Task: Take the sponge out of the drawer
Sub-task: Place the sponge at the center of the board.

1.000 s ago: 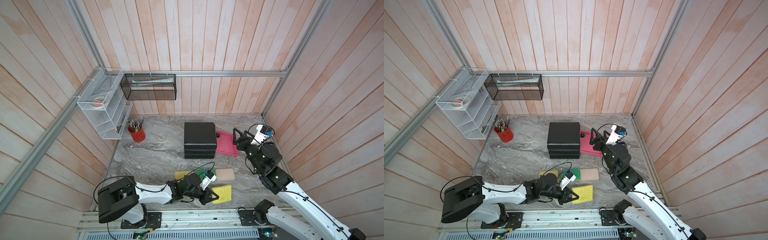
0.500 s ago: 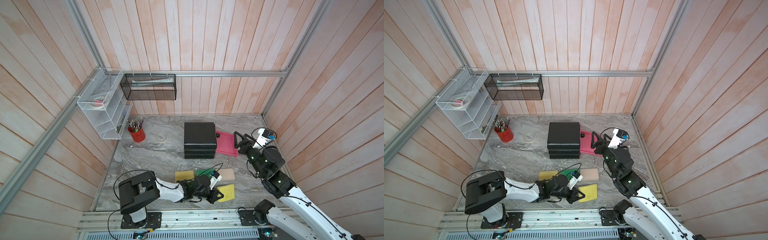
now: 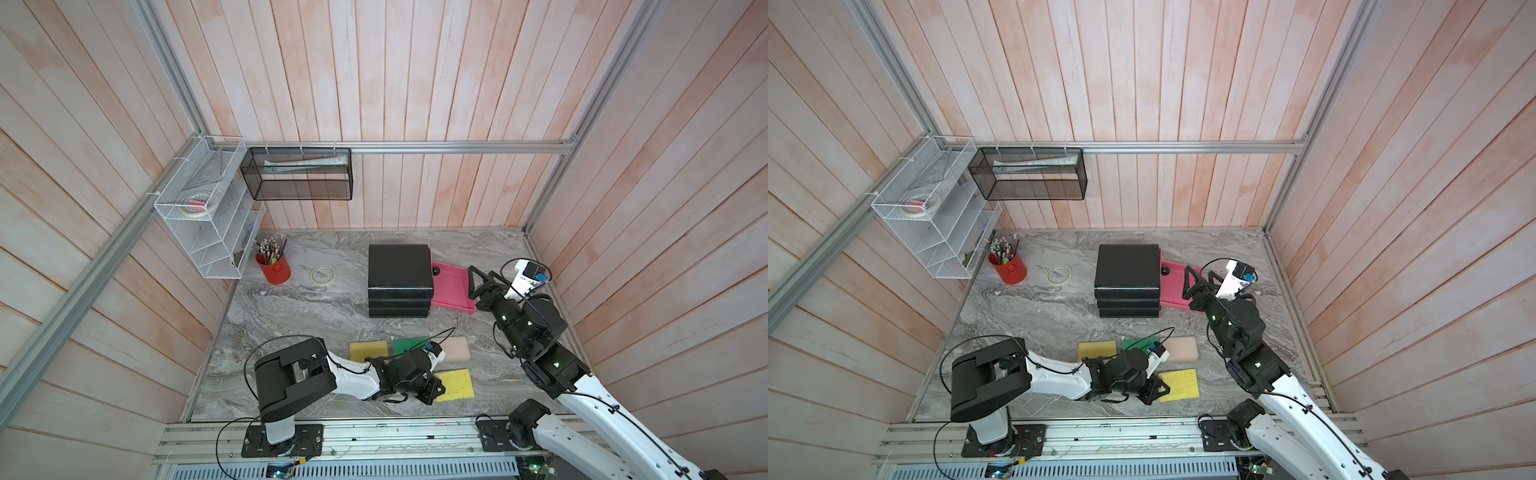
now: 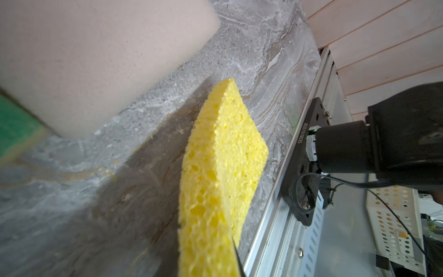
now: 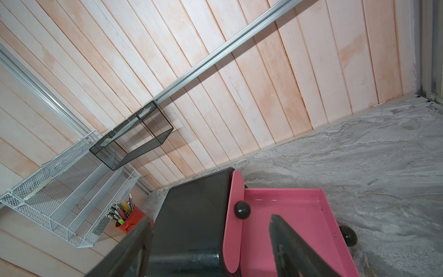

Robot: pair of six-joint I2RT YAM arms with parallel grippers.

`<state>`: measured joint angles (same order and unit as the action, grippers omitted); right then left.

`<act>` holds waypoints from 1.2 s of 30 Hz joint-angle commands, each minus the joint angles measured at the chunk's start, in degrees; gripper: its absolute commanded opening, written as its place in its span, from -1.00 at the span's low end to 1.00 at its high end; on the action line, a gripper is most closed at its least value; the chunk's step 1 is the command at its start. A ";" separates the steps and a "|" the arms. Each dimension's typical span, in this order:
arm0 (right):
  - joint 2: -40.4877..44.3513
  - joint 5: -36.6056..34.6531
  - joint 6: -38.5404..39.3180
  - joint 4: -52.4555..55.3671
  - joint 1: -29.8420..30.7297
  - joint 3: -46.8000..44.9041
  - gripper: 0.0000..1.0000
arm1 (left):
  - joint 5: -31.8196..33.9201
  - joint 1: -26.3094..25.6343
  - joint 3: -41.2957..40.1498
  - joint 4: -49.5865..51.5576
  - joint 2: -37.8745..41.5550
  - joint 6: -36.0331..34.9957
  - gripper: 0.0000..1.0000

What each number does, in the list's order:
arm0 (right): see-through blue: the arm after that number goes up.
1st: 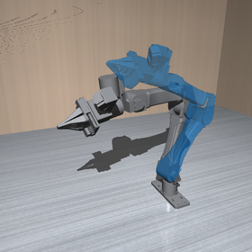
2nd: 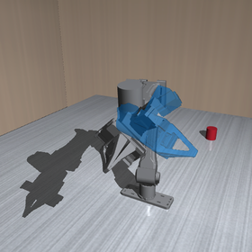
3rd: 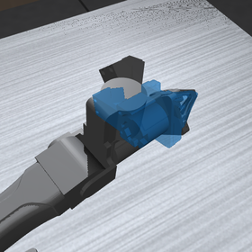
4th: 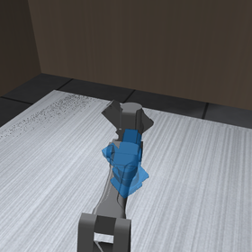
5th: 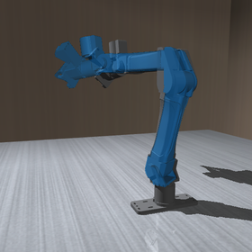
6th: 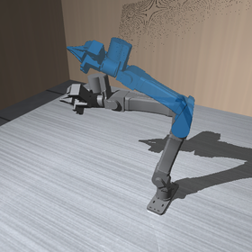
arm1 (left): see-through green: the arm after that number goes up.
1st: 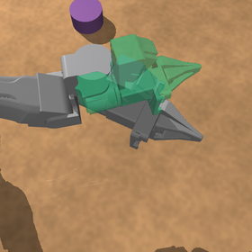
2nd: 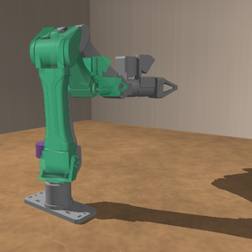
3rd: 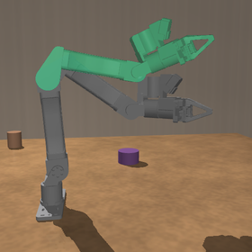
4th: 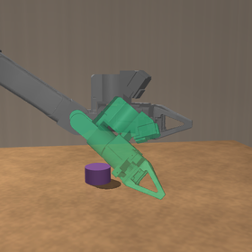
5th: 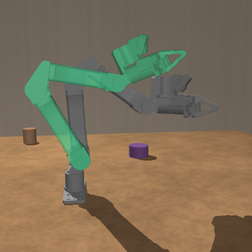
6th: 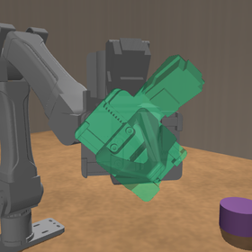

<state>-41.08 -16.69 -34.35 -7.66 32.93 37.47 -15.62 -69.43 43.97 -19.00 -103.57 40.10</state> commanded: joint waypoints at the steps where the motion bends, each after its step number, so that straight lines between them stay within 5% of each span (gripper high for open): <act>1: -0.15 -0.90 -0.19 -0.73 -0.44 -0.62 0.57 | 0.95 -0.18 1.60 4.19 -1.69 -2.03 -1.00; 10: -0.09 -0.66 -0.10 -1.54 -1.62 -1.16 0.57 | 3.24 -0.17 2.43 6.91 -1.55 -2.35 -0.67; 36: 0.98 3.17 -2.43 -3.66 -6.69 -4.31 0.59 | 3.90 -0.77 3.67 8.85 -2.98 -1.53 -0.36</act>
<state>-41.15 -14.39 -36.05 -10.66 26.76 33.76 -13.04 -69.82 47.18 -13.28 -104.33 38.85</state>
